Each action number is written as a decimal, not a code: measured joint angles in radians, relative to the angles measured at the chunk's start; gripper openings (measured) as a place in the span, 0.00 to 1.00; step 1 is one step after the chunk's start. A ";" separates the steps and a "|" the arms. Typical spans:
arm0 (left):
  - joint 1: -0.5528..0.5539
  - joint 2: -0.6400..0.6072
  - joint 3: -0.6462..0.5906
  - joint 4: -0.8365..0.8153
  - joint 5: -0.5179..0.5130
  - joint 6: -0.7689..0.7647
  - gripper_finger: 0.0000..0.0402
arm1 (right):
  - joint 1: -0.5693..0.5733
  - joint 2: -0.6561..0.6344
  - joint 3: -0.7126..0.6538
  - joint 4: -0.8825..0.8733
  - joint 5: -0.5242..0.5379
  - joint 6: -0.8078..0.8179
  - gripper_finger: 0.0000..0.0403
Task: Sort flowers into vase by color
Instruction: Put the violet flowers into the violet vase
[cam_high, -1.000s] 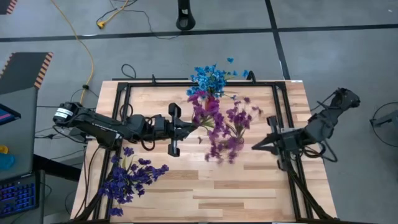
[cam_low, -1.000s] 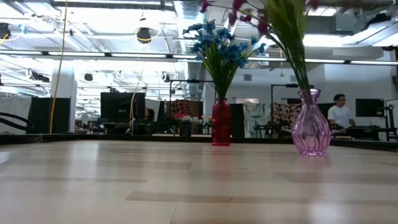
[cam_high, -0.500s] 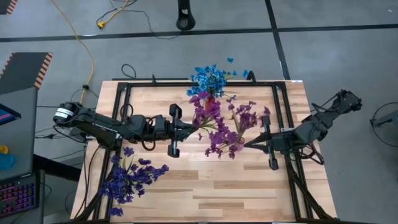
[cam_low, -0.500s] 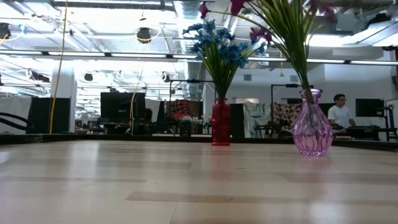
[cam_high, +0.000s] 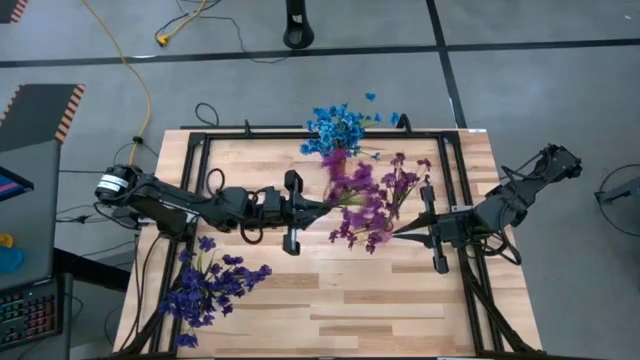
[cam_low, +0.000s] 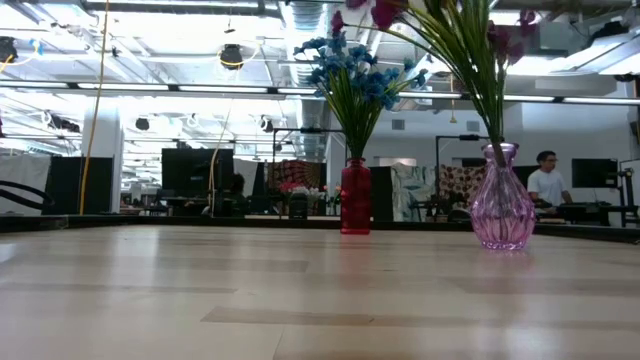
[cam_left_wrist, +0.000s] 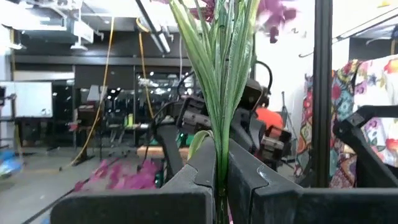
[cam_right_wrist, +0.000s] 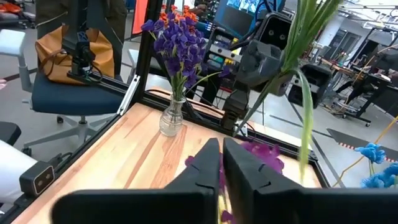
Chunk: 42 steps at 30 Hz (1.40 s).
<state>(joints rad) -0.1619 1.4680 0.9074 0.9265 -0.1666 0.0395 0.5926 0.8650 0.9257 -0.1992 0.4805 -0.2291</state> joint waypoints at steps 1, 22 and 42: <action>0.000 0.018 0.017 0.004 0.005 0.000 0.00 | 0.000 0.000 0.000 -0.002 0.000 0.000 0.15; 0.006 0.298 0.246 -0.002 0.003 -0.016 0.00 | -0.006 0.008 0.000 -0.030 -0.004 0.117 0.51; 0.005 0.297 0.263 0.075 0.066 -0.048 0.00 | -0.055 0.031 0.001 0.052 -0.003 0.112 0.50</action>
<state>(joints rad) -0.1574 1.7649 1.1706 1.0019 -0.1001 -0.0081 0.5380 0.8960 0.9264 -0.1474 0.4774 -0.1168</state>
